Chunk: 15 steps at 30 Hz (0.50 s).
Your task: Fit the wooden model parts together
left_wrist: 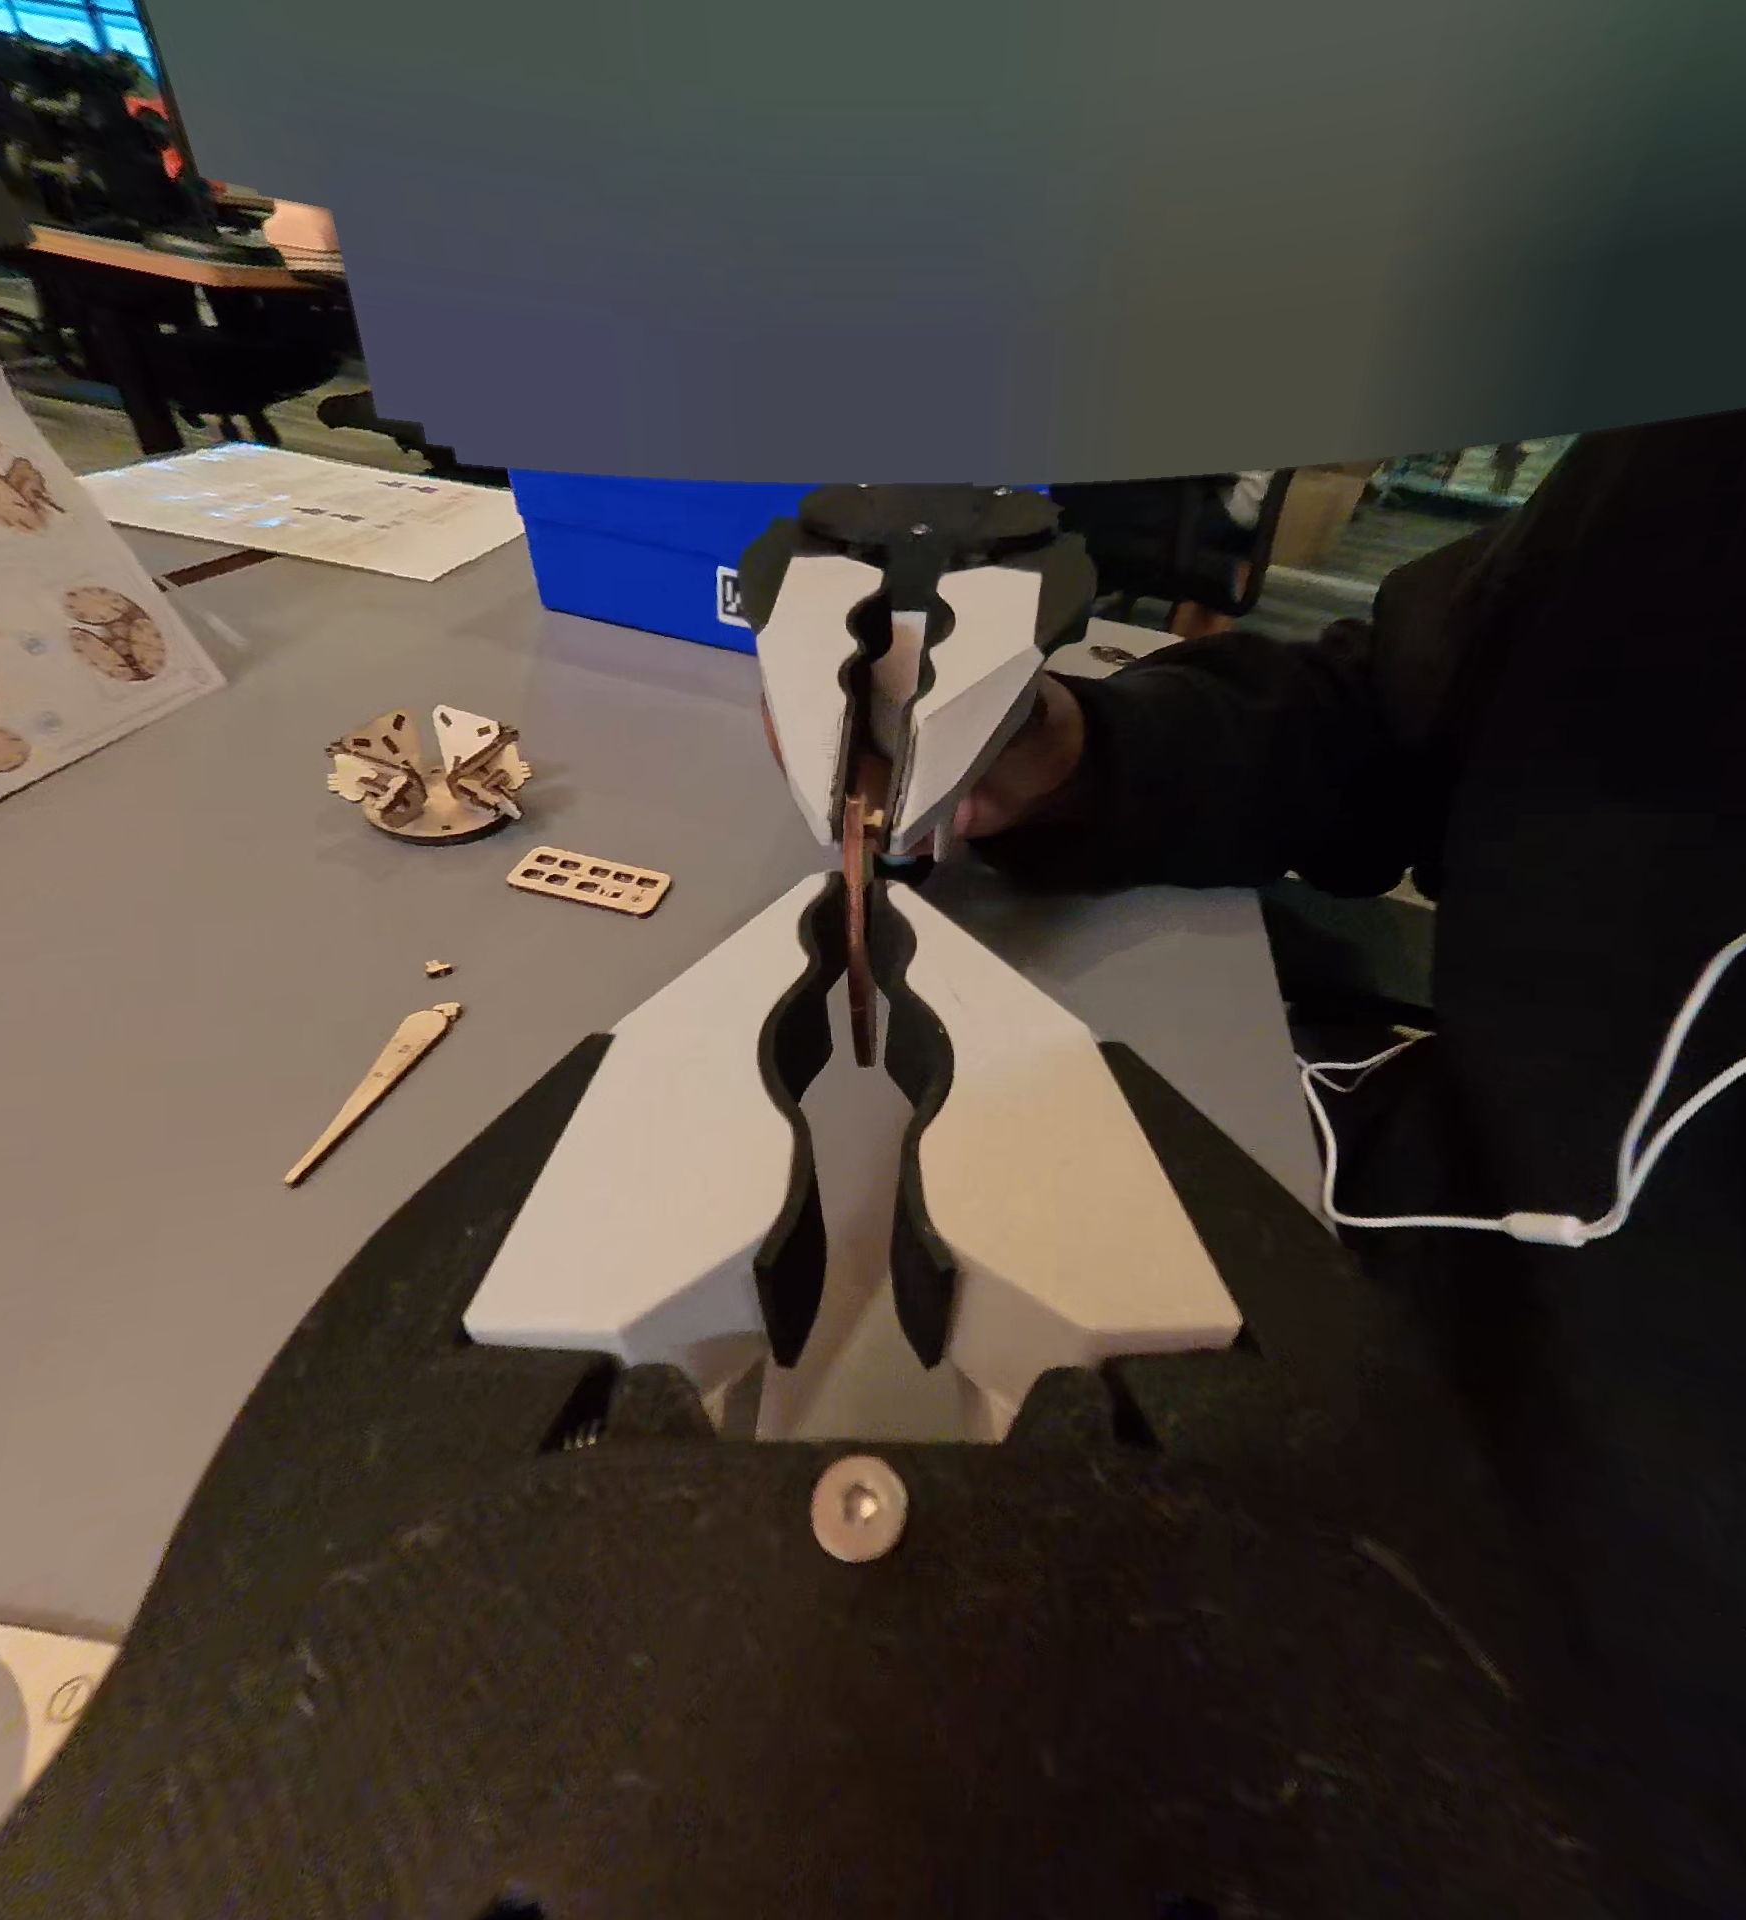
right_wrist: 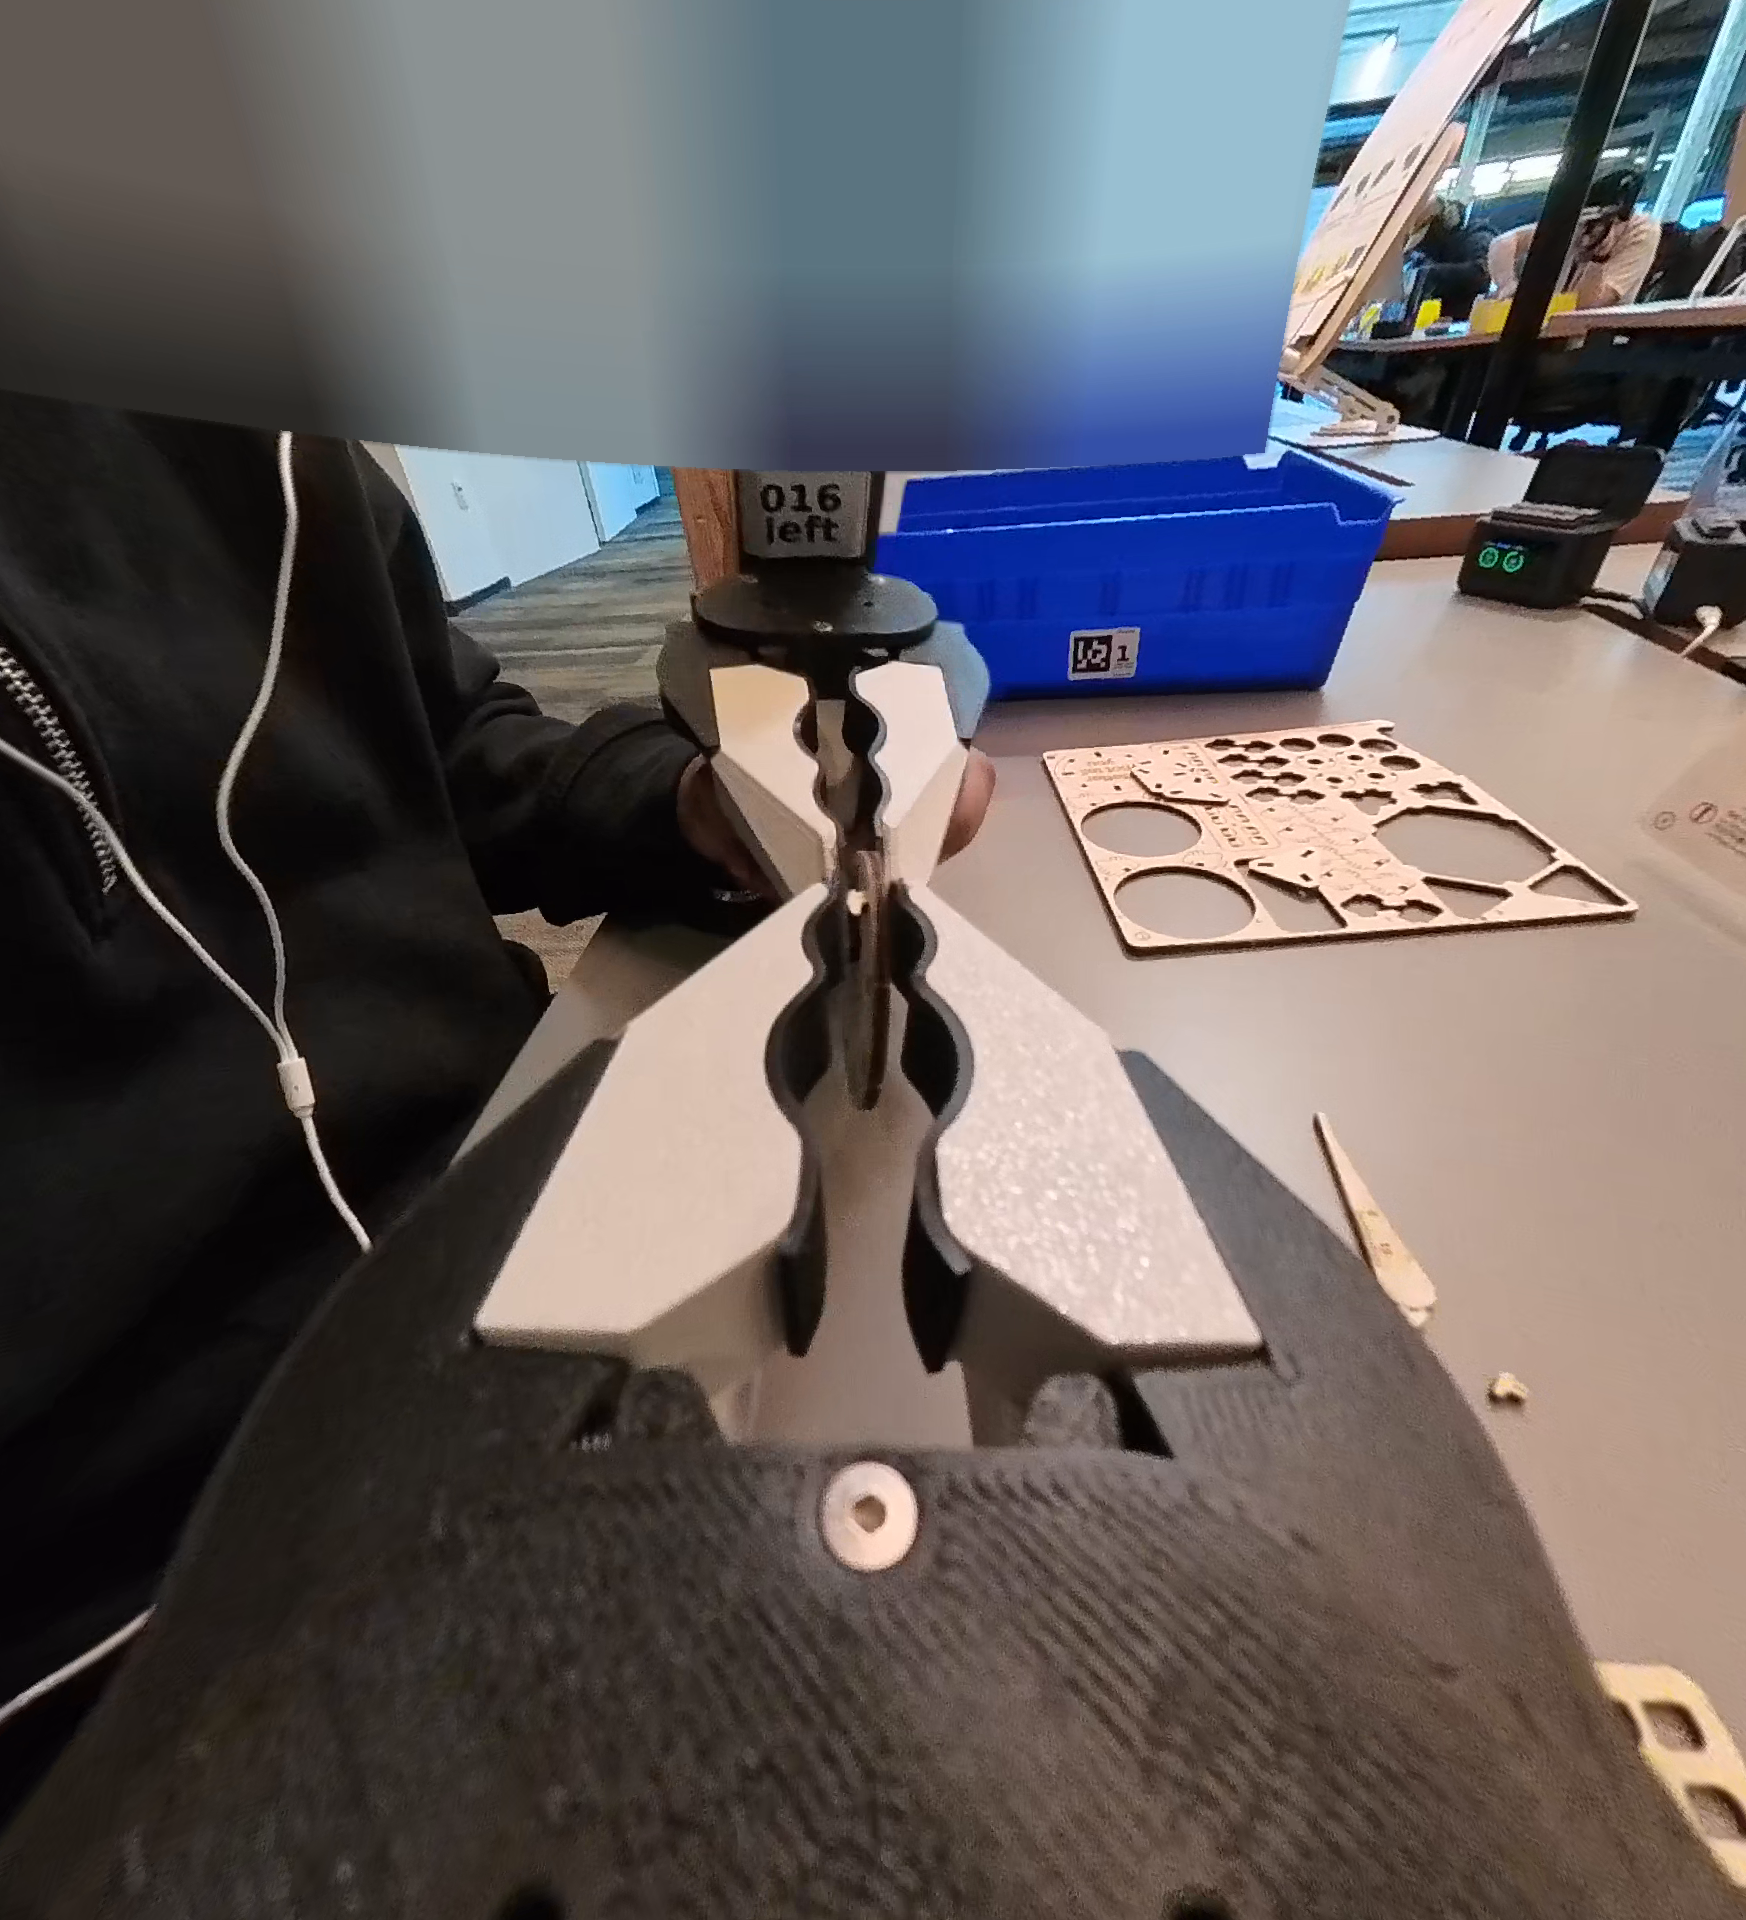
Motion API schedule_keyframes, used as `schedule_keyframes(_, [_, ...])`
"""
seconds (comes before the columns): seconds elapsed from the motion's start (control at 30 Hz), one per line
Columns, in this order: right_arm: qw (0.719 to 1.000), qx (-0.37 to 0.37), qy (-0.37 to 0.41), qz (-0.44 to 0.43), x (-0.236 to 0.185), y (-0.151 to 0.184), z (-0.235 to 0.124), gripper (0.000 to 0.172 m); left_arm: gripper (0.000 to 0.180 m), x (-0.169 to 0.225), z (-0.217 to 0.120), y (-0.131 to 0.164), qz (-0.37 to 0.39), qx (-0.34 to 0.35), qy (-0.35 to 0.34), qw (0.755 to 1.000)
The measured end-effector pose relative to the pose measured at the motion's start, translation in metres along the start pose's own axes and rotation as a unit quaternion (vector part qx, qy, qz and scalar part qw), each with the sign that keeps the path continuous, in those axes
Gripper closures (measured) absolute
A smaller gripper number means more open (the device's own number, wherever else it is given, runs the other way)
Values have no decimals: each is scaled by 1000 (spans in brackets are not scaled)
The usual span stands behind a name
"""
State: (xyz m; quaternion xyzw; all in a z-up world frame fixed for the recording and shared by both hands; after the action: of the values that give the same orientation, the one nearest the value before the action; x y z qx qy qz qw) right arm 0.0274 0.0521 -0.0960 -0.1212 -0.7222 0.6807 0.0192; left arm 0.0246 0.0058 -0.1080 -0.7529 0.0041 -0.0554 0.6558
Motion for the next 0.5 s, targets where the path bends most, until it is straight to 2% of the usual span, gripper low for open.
schedule_keyframes(0.5, [1000,-10,-7,12,2,6,1,167,180,0,0,5,-19,-16,1,1000])
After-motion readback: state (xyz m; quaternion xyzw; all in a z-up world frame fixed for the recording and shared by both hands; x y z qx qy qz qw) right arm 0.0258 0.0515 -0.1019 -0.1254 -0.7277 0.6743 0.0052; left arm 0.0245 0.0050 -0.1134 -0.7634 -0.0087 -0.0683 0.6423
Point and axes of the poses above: each gripper's, where its closed fingertips meet, z out along the fingers, y out of its underside, x = y × z across the jaws, the point moved 3 cm from there along -z, back along the fingers, and after that the axes turned 3 degrees about z, right-handed, at the moved point
